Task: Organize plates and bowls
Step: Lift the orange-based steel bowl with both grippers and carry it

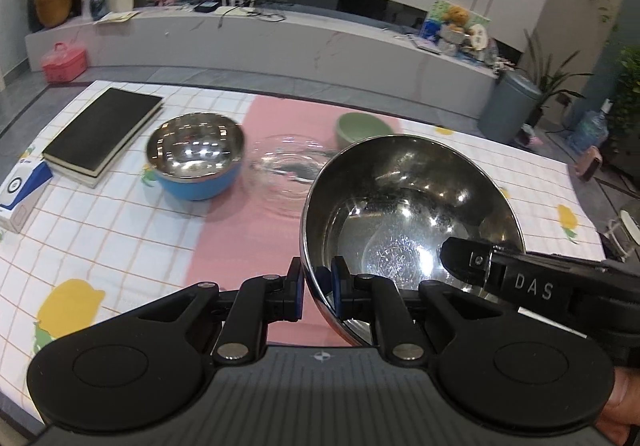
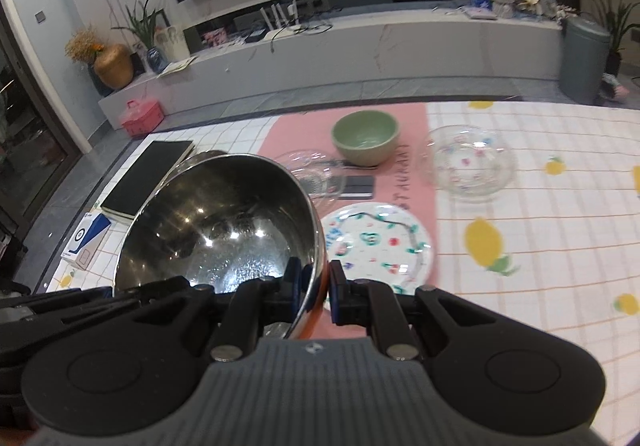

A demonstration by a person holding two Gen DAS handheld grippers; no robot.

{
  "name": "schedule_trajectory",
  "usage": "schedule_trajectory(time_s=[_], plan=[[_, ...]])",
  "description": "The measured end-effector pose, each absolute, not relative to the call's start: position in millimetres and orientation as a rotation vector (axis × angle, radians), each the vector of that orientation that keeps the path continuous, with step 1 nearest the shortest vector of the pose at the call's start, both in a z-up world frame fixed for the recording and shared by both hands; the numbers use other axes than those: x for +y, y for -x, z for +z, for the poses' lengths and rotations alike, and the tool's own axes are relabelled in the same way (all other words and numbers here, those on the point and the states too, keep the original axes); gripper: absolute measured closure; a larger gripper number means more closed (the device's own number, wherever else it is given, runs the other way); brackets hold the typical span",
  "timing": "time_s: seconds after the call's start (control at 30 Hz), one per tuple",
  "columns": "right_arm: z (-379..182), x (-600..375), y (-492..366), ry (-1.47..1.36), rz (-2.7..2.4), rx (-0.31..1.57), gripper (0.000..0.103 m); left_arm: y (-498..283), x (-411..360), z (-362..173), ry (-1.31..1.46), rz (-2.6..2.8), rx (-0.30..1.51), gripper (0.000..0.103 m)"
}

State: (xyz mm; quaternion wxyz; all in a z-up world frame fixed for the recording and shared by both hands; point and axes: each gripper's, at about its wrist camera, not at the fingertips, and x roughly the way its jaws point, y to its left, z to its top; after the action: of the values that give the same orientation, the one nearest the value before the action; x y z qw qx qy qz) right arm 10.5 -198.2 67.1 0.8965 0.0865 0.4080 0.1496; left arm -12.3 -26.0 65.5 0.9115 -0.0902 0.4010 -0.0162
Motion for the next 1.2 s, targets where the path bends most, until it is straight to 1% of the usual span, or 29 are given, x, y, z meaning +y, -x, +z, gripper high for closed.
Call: schedule_trajectory(time_s=[0.27, 0.63, 1.2], plan=[[66, -227, 23, -0.170, 0.269, 0.852, 0.091, 33, -49, 59, 0.183, -0.088, 0.834, 0.088], [20, -236, 48, -0.148, 0.239, 0.954, 0.091, 54, -61, 14, 0.195, -0.119, 0.933, 0.088], [-26, -236, 48, -0.119, 0.204, 1.084, 0.088, 56, -70, -28, 0.195, -0.130, 1.035, 0.088]])
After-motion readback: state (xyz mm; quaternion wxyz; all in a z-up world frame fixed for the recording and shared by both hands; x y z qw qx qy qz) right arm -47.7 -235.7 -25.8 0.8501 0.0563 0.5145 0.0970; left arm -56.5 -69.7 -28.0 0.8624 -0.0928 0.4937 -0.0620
